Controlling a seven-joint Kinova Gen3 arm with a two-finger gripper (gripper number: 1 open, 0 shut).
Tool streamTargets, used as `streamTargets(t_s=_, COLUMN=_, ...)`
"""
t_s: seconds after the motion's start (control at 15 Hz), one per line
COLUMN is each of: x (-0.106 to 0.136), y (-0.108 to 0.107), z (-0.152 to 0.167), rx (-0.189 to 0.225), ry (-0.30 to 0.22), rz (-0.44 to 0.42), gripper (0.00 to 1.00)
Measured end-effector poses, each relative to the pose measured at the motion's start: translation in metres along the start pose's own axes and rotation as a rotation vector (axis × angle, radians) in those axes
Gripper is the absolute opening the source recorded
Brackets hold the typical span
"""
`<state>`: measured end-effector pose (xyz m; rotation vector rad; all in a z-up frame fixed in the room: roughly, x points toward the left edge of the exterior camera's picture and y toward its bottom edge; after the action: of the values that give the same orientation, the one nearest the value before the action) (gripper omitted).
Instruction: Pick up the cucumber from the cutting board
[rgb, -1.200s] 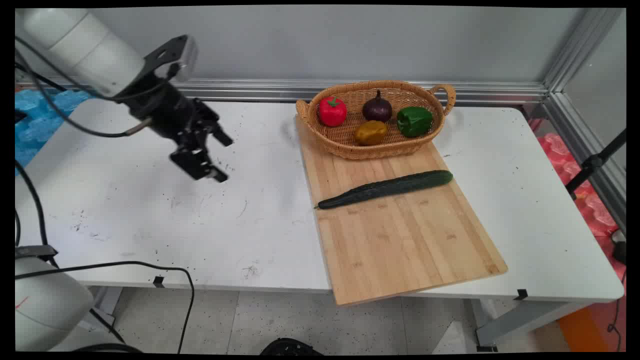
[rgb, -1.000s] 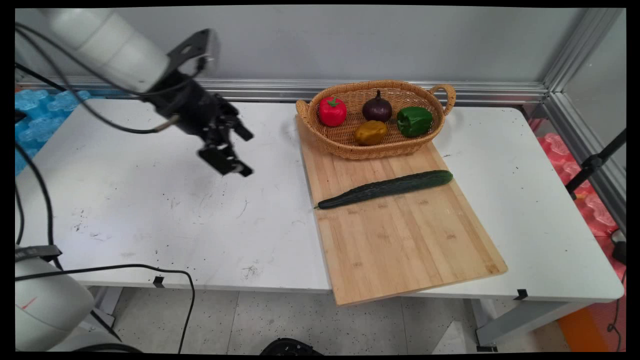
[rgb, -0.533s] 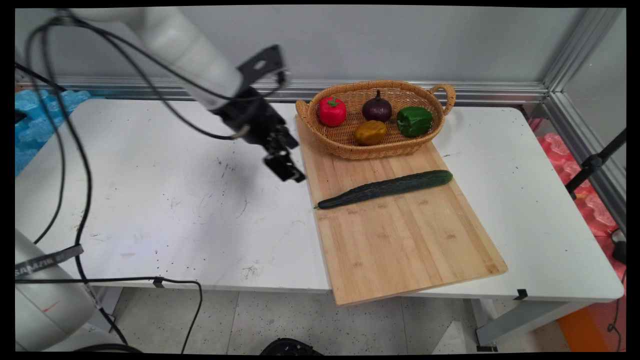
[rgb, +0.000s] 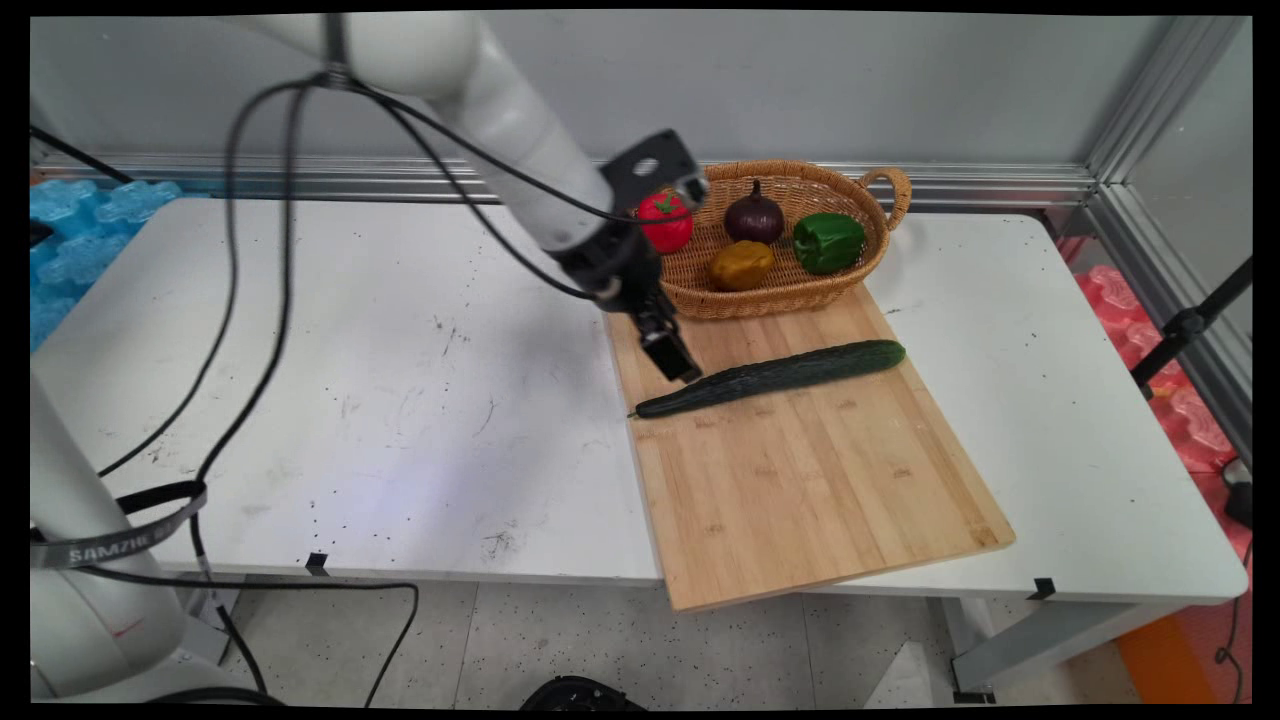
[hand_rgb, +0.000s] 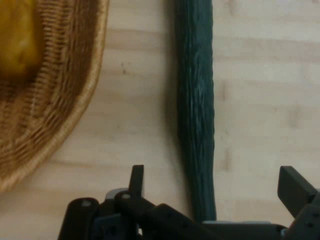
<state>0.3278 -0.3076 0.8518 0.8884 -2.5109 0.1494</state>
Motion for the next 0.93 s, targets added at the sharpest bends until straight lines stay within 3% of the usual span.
streamTargets(t_s=0.47, x=0.044, y=0.009, z=0.063, rx=0.014, ry=-0.026, rz=-0.019, gripper=1.0)
streamTargets(t_s=0.93, x=0.069, y=0.013, z=0.107, rx=0.032, ry=-0.051, rz=-0.014, gripper=1.0)
